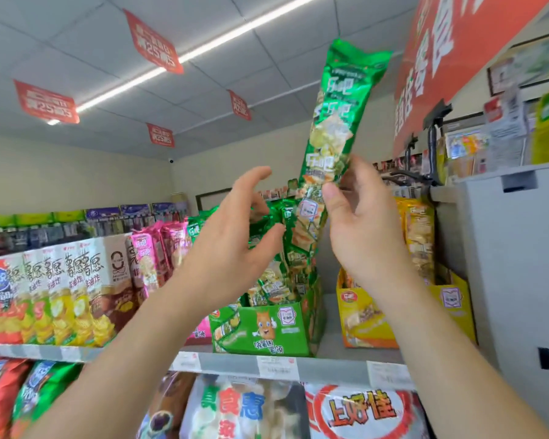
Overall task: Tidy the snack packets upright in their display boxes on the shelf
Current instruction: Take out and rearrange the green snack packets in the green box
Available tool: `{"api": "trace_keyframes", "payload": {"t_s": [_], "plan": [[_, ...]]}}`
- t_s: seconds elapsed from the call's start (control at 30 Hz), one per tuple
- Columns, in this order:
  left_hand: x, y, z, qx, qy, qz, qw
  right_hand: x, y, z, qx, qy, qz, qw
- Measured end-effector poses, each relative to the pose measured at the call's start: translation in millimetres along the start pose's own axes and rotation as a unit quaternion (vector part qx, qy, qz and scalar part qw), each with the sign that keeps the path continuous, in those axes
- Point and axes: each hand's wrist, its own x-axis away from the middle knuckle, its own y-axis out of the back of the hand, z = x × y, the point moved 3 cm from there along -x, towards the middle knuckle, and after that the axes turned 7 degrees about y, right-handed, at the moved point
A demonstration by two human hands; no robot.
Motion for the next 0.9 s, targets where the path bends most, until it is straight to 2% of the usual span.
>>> {"api": "trace_keyframes", "payload": {"t_s": [0.3,0.4,0.53,0.63,0.7,0.8,0.83,0.9], "plan": [[-8.6,2.6,9.3,0.029,0.018,-0.005,0.999,32.4,-35.7,-39.3,0.082,-0.058,0.205,0.974],[-12.5,2.1,5.2,-0.051,0.009,-0.018,0.999,35.2,-37.5,-42.2,0.094,-0.061,0.225,0.968],[-21.9,-0.3,-1.1,-0.216,0.007,-0.041,0.975,34.4,-36.3,-38.3,0.126,-0.068,0.235,0.961],[-23.3,-2.5,-2.5,-0.211,0.022,-0.029,0.977,28.5,-25.6,-36.6,0.125,-0.078,0.290,0.946],[-23.2,-1.9,-4.1,-0.217,0.007,-0.035,0.976,14.3,-13.7,-40.4,0.101,-0.095,0.262,0.955],[-26.3,-1.7,-5.0,-0.221,-0.011,-0.028,0.975,-11.6,-1.5,-52.6,0.141,-0.103,0.112,0.978],[-27.9,-2.1,-4.7,-0.214,-0.011,-0.022,0.977,-16.6,-4.3,-56.5,0.171,-0.112,0.109,0.973],[-30.8,-2.7,-4.4,-0.204,-0.010,-0.005,0.979,-16.6,-17.0,-65.9,0.233,-0.151,0.171,0.945]]}}
